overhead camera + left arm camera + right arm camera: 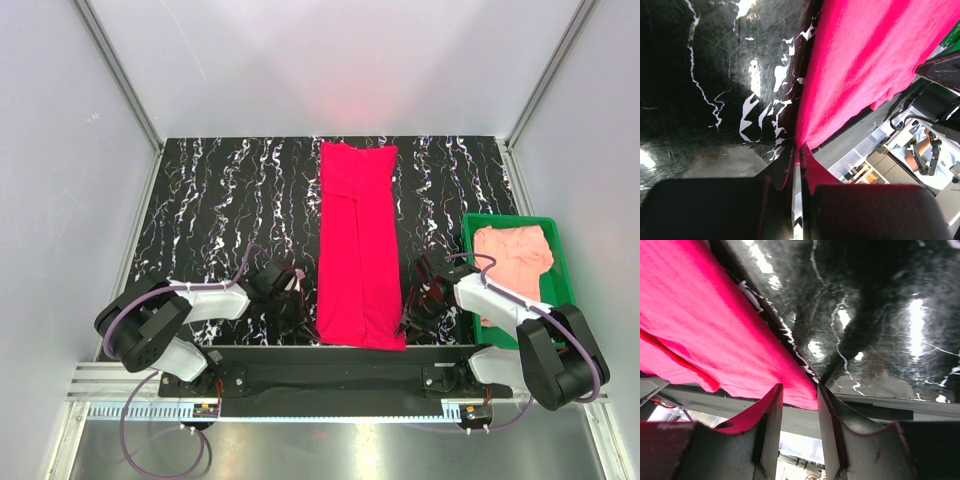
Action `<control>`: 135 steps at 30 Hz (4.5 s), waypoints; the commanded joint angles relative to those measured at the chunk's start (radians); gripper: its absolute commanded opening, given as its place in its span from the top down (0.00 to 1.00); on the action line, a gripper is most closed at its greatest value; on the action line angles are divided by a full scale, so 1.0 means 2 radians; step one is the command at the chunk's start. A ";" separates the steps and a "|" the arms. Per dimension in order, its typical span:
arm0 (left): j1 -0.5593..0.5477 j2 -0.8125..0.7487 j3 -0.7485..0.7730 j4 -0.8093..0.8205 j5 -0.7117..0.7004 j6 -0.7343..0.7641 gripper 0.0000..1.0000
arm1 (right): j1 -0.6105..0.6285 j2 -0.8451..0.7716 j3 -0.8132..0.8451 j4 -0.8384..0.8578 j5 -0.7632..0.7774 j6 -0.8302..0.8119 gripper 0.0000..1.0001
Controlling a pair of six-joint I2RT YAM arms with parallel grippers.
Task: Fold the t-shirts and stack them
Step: Fold the tshirt
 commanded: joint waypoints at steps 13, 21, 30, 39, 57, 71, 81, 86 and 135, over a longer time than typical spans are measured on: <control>0.000 -0.042 -0.019 -0.053 -0.033 0.022 1.00 | 0.038 -0.064 0.008 -0.021 0.019 0.064 1.00; 0.000 -0.105 -0.021 -0.091 -0.023 0.033 1.00 | 0.061 -0.143 -0.003 -0.032 0.005 0.112 1.00; 0.006 -0.118 0.089 -0.172 -0.033 0.054 1.00 | 0.062 -0.115 0.073 -0.027 0.040 0.105 1.00; 0.111 -0.008 0.259 -0.201 -0.017 0.107 1.00 | -0.005 0.025 0.215 -0.015 0.052 0.008 1.00; 0.208 0.268 0.511 -0.191 0.075 0.138 1.00 | -0.100 0.343 0.542 -0.055 0.040 -0.137 1.00; 0.227 0.329 0.584 -0.185 0.079 0.107 1.00 | -0.122 0.421 0.635 -0.064 -0.016 -0.154 1.00; 0.233 0.364 0.622 -0.188 0.075 0.093 1.00 | -0.137 0.459 0.667 -0.063 -0.040 -0.159 1.00; 0.236 0.379 0.636 -0.188 0.073 0.088 1.00 | -0.142 0.480 0.692 -0.062 -0.049 -0.160 1.00; 0.151 0.340 0.580 -0.089 0.021 0.149 0.80 | -0.038 0.579 0.850 -0.024 0.205 -0.193 0.54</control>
